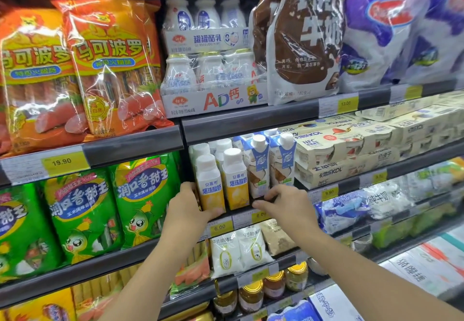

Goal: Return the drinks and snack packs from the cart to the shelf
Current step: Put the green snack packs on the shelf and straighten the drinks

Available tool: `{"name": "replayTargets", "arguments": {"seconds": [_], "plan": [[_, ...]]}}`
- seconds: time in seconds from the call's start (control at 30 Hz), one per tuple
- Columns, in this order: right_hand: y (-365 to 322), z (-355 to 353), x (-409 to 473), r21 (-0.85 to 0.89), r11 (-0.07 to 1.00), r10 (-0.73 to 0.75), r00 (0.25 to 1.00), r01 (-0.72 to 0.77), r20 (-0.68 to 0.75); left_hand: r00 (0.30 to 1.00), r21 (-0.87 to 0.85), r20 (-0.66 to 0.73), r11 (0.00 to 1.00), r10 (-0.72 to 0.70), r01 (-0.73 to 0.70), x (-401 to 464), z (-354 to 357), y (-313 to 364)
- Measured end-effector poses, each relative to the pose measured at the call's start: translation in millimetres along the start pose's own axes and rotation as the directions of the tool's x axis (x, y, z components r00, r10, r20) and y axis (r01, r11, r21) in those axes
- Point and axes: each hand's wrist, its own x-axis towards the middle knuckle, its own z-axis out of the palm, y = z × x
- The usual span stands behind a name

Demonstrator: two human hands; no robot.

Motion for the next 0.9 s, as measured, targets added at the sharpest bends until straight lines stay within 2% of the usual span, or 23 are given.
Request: {"name": "replayTargets", "arguments": {"seconds": [0.07,0.13,0.23,0.3,0.43,0.6,0.77,0.9], "plan": [[13,-17,4,0.021,0.999,0.036,0.996,-0.035,-0.079,0.990,0.013,-0.114,0.996,0.087,-0.086,-8,-3,-5],[25,-30,9,0.024,0.998,0.060,0.991,-0.058,-0.124,0.932,0.098,-0.220,0.957,0.289,-0.274,-17,-2,-3],[36,-37,17,0.023,0.998,0.068,0.993,-0.066,-0.100,0.831,0.205,-0.197,0.851,0.520,-0.484,-27,11,19],[40,-37,23,0.003,0.998,0.057,0.997,-0.057,-0.056,0.814,0.232,-0.154,0.821,0.560,-0.522,-29,22,41],[48,-37,40,-0.098,0.995,-0.015,0.999,0.019,0.042,0.841,0.203,-0.177,0.855,0.512,-0.477,-11,41,84],[58,-40,60,-0.144,0.983,-0.085,0.977,0.115,0.197,0.938,0.294,-0.211,0.933,0.274,-0.207,18,61,119],[60,-41,72,-0.158,0.967,-0.155,0.953,0.200,0.260,0.957,0.371,-0.246,0.927,0.153,-0.053,28,69,135],[57,-44,73,-0.165,0.964,-0.157,0.946,0.209,0.283,0.978,0.402,-0.194,0.916,0.081,0.004,32,71,147]]}}
